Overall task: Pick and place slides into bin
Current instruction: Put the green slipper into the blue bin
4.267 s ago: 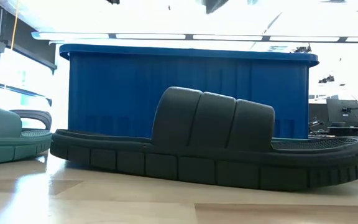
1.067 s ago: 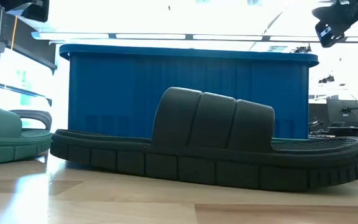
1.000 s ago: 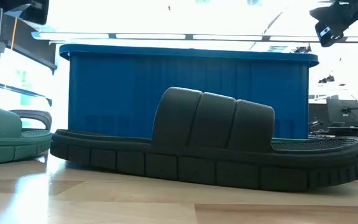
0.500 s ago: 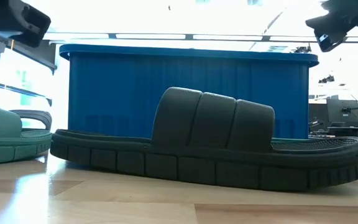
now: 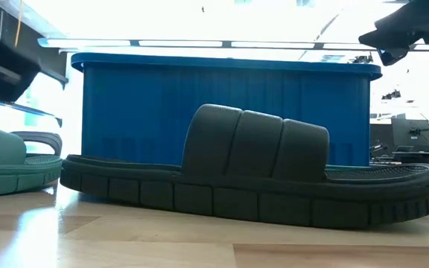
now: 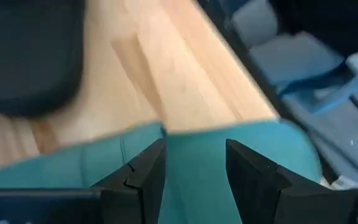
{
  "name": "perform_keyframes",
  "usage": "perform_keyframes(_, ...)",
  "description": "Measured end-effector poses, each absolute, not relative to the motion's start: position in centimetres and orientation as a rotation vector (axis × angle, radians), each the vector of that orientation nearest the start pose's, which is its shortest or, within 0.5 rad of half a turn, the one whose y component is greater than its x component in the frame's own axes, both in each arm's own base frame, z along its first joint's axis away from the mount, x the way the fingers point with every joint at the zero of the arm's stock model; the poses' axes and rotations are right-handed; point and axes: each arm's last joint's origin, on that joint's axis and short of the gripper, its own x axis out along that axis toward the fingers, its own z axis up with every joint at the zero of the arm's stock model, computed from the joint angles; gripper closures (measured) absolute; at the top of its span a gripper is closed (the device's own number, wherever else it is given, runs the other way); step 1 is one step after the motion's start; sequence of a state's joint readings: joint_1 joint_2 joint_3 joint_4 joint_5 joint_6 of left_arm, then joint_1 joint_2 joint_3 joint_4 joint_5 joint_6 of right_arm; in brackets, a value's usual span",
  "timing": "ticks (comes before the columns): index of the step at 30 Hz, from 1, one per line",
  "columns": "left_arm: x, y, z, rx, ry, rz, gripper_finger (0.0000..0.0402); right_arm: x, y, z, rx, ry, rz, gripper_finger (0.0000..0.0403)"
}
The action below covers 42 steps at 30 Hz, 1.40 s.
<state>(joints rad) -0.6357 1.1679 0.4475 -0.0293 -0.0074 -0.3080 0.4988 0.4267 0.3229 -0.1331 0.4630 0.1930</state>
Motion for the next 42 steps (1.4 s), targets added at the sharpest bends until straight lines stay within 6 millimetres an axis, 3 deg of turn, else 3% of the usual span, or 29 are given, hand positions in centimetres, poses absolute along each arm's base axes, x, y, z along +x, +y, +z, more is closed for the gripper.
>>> perform_keyframes(5,17.8,-13.2,16.4,-0.083,0.872,-0.470,0.0252,11.2,4.6,22.5,0.083,0.211,0.015,0.0246)
perform_keyframes(9,18.5,-13.7,18.2,-0.104,0.904,-0.436,0.0252,11.2,4.6,22.6,0.084,0.208,0.009,0.0245)
perform_keyframes(16,18.8,-13.4,21.1,0.068,0.978,-0.279,0.0252,11.2,4.6,22.6,0.066,0.202,-0.006,0.0246)
perform_keyframes(21,18.7,-13.1,20.8,0.098,1.014,-0.218,0.0252,11.2,4.5,22.6,0.065,0.203,-0.010,0.0245)
perform_keyframes(33,20.0,-14.4,17.1,0.024,1.199,-0.203,0.0252,11.2,4.5,22.6,0.017,0.204,-0.028,0.0248)
perform_keyframes(42,20.3,-14.7,17.9,-0.029,1.203,-0.201,0.0252,11.2,4.5,22.6,0.017,0.203,-0.029,0.0252)
